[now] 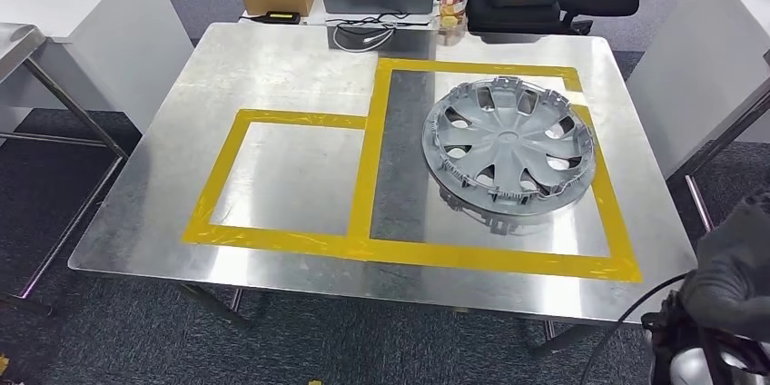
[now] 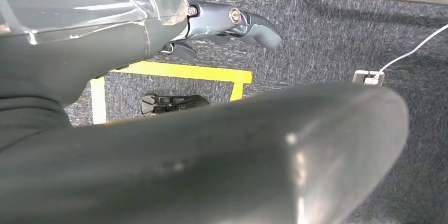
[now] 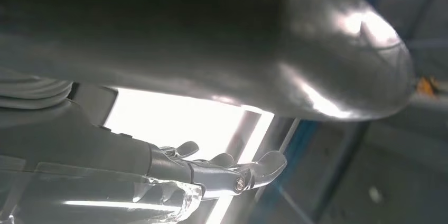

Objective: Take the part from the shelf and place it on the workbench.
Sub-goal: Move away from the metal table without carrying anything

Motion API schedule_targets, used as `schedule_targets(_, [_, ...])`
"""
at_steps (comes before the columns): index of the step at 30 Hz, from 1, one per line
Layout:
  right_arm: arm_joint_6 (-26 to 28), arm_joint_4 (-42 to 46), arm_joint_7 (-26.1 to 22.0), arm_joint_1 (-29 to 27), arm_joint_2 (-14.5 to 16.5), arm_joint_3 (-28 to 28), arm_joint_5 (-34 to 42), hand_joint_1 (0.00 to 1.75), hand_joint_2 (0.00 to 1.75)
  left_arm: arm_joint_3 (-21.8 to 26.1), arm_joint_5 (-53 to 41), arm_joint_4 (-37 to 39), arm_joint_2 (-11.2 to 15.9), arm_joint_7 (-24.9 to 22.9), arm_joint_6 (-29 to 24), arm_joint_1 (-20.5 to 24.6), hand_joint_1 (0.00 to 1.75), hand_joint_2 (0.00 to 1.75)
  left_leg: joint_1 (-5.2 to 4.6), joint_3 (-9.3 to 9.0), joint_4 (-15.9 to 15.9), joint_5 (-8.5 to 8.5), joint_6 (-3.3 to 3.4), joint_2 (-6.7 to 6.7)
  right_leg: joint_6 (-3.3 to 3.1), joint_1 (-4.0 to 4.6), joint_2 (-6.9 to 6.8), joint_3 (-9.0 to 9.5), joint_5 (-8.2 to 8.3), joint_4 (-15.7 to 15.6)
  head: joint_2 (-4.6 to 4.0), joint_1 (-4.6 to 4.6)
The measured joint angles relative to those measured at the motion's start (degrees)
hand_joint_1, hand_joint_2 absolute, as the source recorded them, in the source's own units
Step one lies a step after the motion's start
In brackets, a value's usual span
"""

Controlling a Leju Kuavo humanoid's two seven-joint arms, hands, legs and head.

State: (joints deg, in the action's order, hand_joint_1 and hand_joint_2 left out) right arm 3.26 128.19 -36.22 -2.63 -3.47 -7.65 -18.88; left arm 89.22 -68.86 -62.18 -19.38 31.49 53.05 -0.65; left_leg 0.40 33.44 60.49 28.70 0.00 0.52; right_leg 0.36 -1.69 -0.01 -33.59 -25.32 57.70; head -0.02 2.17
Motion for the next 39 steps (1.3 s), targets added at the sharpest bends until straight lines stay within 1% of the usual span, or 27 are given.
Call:
schedule_targets(3, [0.0, 3.2, -0.3, -1.2, 1.3, -1.4, -0.3, 0.00, 0.00, 0.0, 0.2, -0.3, -0.2, -0.2, -0.2, -0.1, 0.00, 0.00, 0.20, 3.86, 10.6, 6.46, -0.51, -0.20, -1.00, 0.35, -0.05, -0.91, 0.64, 0.0, 0.00, 0.13])
schedule_targets(4, [0.0, 3.9, -0.3, -1.5, 1.7, -1.8, -0.6, 0.00, 0.00, 0.0, 0.3, -0.4, -0.2, -0.3, -0.2, -0.1, 0.00, 0.00, 0.22, 4.42, 12.9, 7.47, -0.47, -0.21, -1.18, 0.52, -0.05, -1.31, 0.94, 0.0, 0.00, 0.13])
schedule_targets(5, [0.0, 4.4, -0.3, -1.9, 2.1, -2.2, -0.9, 0.00, 0.00, 0.0, 0.4, -0.5, -0.2, -0.3, -0.3, -0.1, 0.00, 0.00, 0.20, 3.81, 12.8, 7.31, -0.29, -0.21, -1.27, 0.69, -0.02, -1.66, 1.27, 0.0, -0.01, 0.13])
schedule_targets(6, [0.0, 4.9, -0.2, -2.4, 2.5, -2.7, -1.3, 0.00, 0.00, 0.0, 0.5, -0.6, -0.3, -0.4, -0.3, -0.1, 0.00, 0.00, 0.13, 1.94, 10.4, 6.27, 0.05, -0.20, -1.30, 0.90, 0.02, -2.00, 1.63, 0.0, 0.00, 0.13])
schedule_targets(8, [0.2, 5.7, 0.5, -4.2, 3.4, -4.2, -2.4, 0.00, 0.00, 0.0, 0.5, -1.0, -0.3, -0.2, -0.2, -0.1, 0.00, 0.00, -0.20, -3.61, 2.0, 3.79, 1.14, -0.23, -1.18, 1.25, 0.05, -2.44, 2.36, -0.1, 0.00, 0.09])
schedule_targets(9, [0.2, 5.9, 1.1, -5.4, 3.9, -5.1, -3.2, 0.00, 0.00, 0.0, 0.5, -1.3, -0.3, 0.0, -0.1, -0.1, 0.00, 0.00, -0.46, -5.57, -1.3, 2.97, 1.66, -0.30, -1.01, 1.38, 0.00, -2.50, 2.68, -0.2, -0.01, -0.02])
schedule_targets(10, [0.2, 5.9, 1.7, -6.8, 4.4, -6.1, -4.3, 0.00, 0.00, 0.0, 0.5, -1.5, -0.3, 0.2, 0.0, -0.1, 0.00, 0.00, -0.74, -6.52, -3.2, 2.61, 2.04, -0.36, -0.75, 1.36, -0.10, -2.49, 2.97, -0.3, -0.01, -0.04])
schedule_targets(13, [-1.4, 4.5, 3.9, -11.1, 6.6, -10.1, -9.1, 0.00, 0.00, 0.0, 0.8, -2.0, -0.4, 0.6, 0.2, -0.6, 0.00, 0.00, -1.09, -6.17, -4.4, 1.11, 2.75, -0.50, 0.22, 1.13, -0.30, -2.41, 3.99, -0.9, 0.00, 0.01])
schedule_targets(14, [-2.6, 3.3, 4.5, -12.4, 7.6, -11.8, -11.0, 0.00, 0.00, 0.0, 1.1, -2.1, -0.4, 0.6, 0.3, -0.7, 0.00, 0.00, -0.96, -5.94, -4.9, 0.22, 2.98, -0.56, 0.28, 1.15, -0.26, -2.67, 3.53, -0.6, 0.00, -0.03])
schedule_targets(15, [-4.4, 1.9, 5.1, -13.3, 8.7, -14.0, -13.1, 0.00, 0.00, 0.0, 1.4, -2.3, -0.5, 0.6, 0.3, -0.8, 0.00, 0.00, -0.77, -5.54, -5.5, -0.77, 3.17, -0.65, 0.13, 1.20, -0.20, -3.27, 2.07, 0.7, 0.00, -0.10])
schedule_targets(17, [-9.0, -1.7, 5.7, -14.1, 11.4, -19.4, -17.7, 0.00, 0.00, 0.0, 2.0, -2.3, -0.7, 0.3, 0.3, -0.9, 0.00, 0.00, -0.60, -4.22, -5.9, -2.34, 3.31, -0.80, -0.37, 1.08, -0.11, -5.19, -3.14, 6.7, 0.00, -0.24])
schedule_targets(18, [-11.6, -3.7, 5.6, -14.0, 12.9, -22.7, -20.5, 0.00, 0.00, 0.0, 2.4, -2.3, -0.8, 0.0, 0.3, -1.0, 0.00, 0.00, -0.59, -3.39, -5.9, -2.99, 3.29, -0.84, -0.33, 0.94, -0.10, -6.03, -5.48, 10.6, 0.00, -0.27])
schedule_targets(19, [-14.0, -5.9, 5.4, -13.9, 14.3, -26.3, -23.6, 0.00, 0.00, 0.0, 2.8, -2.3, -0.9, -0.3, 0.1, -1.1, 0.00, 0.00, -0.58, -2.64, -5.9, -3.62, 3.19, -0.85, 0.02, 0.77, -0.10, -6.31, -6.79, 13.6, 0.00, -0.28])
schedule_targets(20, [-16.0, -7.9, 5.0, -13.6, 15.6, -29.8, -26.6, 0.00, 0.00, 0.0, 3.3, -2.2, -0.9, -0.6, -0.1, -1.3, 0.00, 0.00, -0.56, -1.89, -5.8, -4.22, 3.07, -0.83, 0.66, 0.55, -0.11, -5.71, -6.92, 15.0, 0.00, -0.28])
schedule_targets(21, [-17.6, -10.0, 4.8, -13.2, 16.7, -33.3, -29.8, 0.00, 0.00, 0.0, 3.9, -2.2, -1.0, -1.1, -0.3, -1.4, 0.00, 0.00, -0.50, -1.13, -5.6, -4.79, 2.89, -0.81, 1.45, 0.31, -0.12, -4.15, -6.17, 14.4, 0.00, -0.28])
schedule_targets(23, [-20.0, -14.3, 5.0, -12.2, 18.2, -39.9, -36.5, 0.00, 0.00, 0.0, 5.0, -1.9, -1.1, -2.0, -0.6, -1.5, 0.00, 0.00, -0.41, 0.31, -4.9, -5.56, 2.35, -0.76, 2.64, -0.12, -0.20, 1.94, -4.53, 7.0, 0.00, -0.29])
schedule_targets(24, [-21.0, -16.5, 5.5, -11.5, 18.8, -43.0, -40.5, 0.00, 0.00, 0.0, 5.6, -1.8, -1.2, -2.5, -0.6, -1.5, 0.00, 0.00, -0.42, 0.90, -4.4, -5.79, 2.04, -0.76, 2.62, -0.10, -0.16, 4.95, -4.49, 2.9, 0.00, -0.23])
schedule_targets(25, [-22.1, -18.8, 6.3, -10.8, 19.4, -46.1, -44.9, 0.00, 0.00, 0.0, 6.2, -1.7, -1.2, -2.9, -0.7, -1.5, 0.00, 0.00, -0.46, 1.28, -3.9, -5.97, 1.72, -0.77, 2.39, -0.03, -0.14, 6.94, -4.85, -0.3, 0.00, -0.18])
schedule_targets(26, [-23.1, -21.0, 7.5, -10.2, 19.9, -48.9, -49.4, 0.00, 0.00, 0.0, 6.8, -1.6, -1.2, -3.3, -0.8, -1.5, 0.00, 0.00, -0.47, 1.51, -3.5, -6.17, 1.40, -0.77, 1.93, 0.16, -0.10, 7.79, -5.40, -1.8, 0.00, -0.10])
schedule_targets(29, [-25.7, -26.9, 11.5, -9.3, 21.3, -55.9, -60.0, 0.00, 0.00, 0.0, 8.0, -1.0, -1.3, -4.5, -1.6, -1.6, 0.00, 0.00, -0.08, 1.81, -2.9, -6.06, 0.34, -0.66, 0.35, 0.29, -0.28, 7.09, -4.87, -1.9, 0.00, 0.01])
schedule_targets(31, [-26.6, -30.0, 13.3, -9.0, 22.0, -58.8, -63.4, 0.00, 0.00, 0.0, 8.6, -0.3, -1.4, -5.1, -2.4, -1.6, 0.00, 0.00, 0.22, 2.74, 0.4, -1.98, -0.36, -0.58, -0.81, 0.15, -0.49, 6.12, -3.84, -1.9, 0.00, 0.14])
schedule_targets(33, [-26.8, -32.4, 14.0, -8.7, 22.4, -60.5, -65.0, 0.00, 0.00, 0.0, 8.9, 0.6, -1.4, -5.4, -3.2, -1.5, 0.00, 0.00, 0.32, 4.24, 7.3, 3.95, -0.81, -0.56, -1.32, 0.34, -0.48, 4.79, -2.73, -1.9, 0.00, 0.30])
schedule_targets(34, [-26.9, -33.5, 14.1, -8.4, 22.5, -61.2, -65.5, 0.00, 0.00, 0.0, 8.9, 0.9, -1.4, -5.4, -3.5, -1.4, 0.00, 0.00, 0.33, 4.67, 10.5, 5.59, -0.88, -0.55, -1.33, 0.45, -0.45, 4.08, -2.17, -1.8, 0.00, 0.32])
schedule_targets(35, [-27.0, -34.5, 14.1, -8.1, 22.6, -61.9, -65.9, 0.00, 0.00, 0.0, 8.9, 1.3, -1.5, -5.4, -3.7, -1.4, 0.00, 0.00, 0.33, 4.39, 12.4, 5.93, -0.84, -0.55, -1.28, 0.58, -0.41, 3.34, -1.62, -1.7, 0.00, 0.32])
schedule_targets(36, [-27.2, -35.3, 14.0, -7.8, 22.6, -62.6, -66.3, 0.00, 0.00, 0.0, 8.8, 1.5, -1.5, -5.3, -3.8, -1.3, 0.00, 0.00, 0.30, 3.24, 12.2, 5.08, -0.67, -0.54, -1.21, 0.71, -0.38, 2.73, -1.11, -1.7, 0.00, 0.32])
schedule_targets(37, [-27.8, -36.0, 13.9, -7.3, 22.6, -63.4, -66.9, 0.00, 0.00, 0.0, 8.7, 1.7, -1.5, -5.2, -3.8, -1.3, 0.00, 0.00, 0.24, 1.02, 9.9, 3.55, -0.32, -0.51, -1.12, 0.85, -0.32, 2.18, -0.60, -1.6, 0.00, 0.33])
schedule_targets(39, [-30.6, -37.5, 14.1, -6.1, 22.6, -64.8, -68.4, 0.00, 0.00, -0.1, 8.1, 1.9, -1.4, -4.8, -3.6, -1.1, 0.00, 0.00, -0.07, -5.15, 1.4, 1.62, 0.81, -0.43, -0.84, 1.15, -0.21, 1.37, 0.40, -1.6, 0.00, 0.29])
